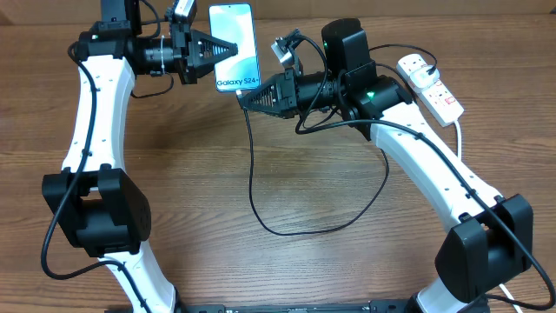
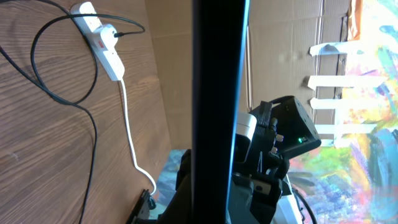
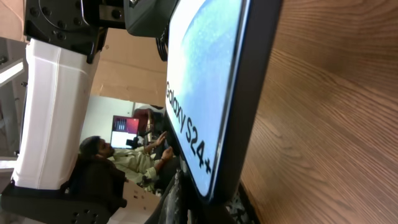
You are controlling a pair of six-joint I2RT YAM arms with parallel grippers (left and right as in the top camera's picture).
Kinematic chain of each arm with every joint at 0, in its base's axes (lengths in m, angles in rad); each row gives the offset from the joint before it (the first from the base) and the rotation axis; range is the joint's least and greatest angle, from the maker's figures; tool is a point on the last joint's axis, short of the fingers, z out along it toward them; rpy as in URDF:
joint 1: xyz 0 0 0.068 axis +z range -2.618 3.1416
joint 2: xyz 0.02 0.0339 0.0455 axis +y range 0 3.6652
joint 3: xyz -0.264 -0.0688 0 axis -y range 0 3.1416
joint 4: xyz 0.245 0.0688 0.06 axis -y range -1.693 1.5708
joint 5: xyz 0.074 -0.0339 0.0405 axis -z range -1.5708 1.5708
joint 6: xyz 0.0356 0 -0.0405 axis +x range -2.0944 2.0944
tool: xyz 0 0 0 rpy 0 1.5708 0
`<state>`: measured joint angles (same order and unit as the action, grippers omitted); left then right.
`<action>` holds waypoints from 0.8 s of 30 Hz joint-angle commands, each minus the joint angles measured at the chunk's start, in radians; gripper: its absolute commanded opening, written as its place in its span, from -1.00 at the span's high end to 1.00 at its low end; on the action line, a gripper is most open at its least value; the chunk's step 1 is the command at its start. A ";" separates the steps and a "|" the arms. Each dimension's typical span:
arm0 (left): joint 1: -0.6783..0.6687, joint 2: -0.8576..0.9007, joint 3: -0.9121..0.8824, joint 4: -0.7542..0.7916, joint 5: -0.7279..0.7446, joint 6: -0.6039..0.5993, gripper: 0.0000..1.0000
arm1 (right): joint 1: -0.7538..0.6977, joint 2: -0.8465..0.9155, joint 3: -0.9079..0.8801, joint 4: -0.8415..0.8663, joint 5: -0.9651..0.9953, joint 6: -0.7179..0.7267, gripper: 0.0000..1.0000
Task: Plug charger to phone and switch on socket
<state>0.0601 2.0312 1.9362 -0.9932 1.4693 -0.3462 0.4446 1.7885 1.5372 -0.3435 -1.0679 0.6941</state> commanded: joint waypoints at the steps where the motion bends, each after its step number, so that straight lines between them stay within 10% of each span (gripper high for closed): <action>1: -0.015 -0.006 0.009 -0.024 0.077 -0.017 0.92 | -0.005 -0.021 0.018 0.037 0.107 0.028 0.93; 24: -0.022 -0.006 0.009 -0.032 0.112 -0.017 0.92 | 0.061 -0.021 0.018 0.126 0.250 0.170 0.93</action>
<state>0.0734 2.0312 1.9362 -1.0065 1.4883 -0.3676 0.5083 1.7885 1.5372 -0.2478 -0.9882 0.8417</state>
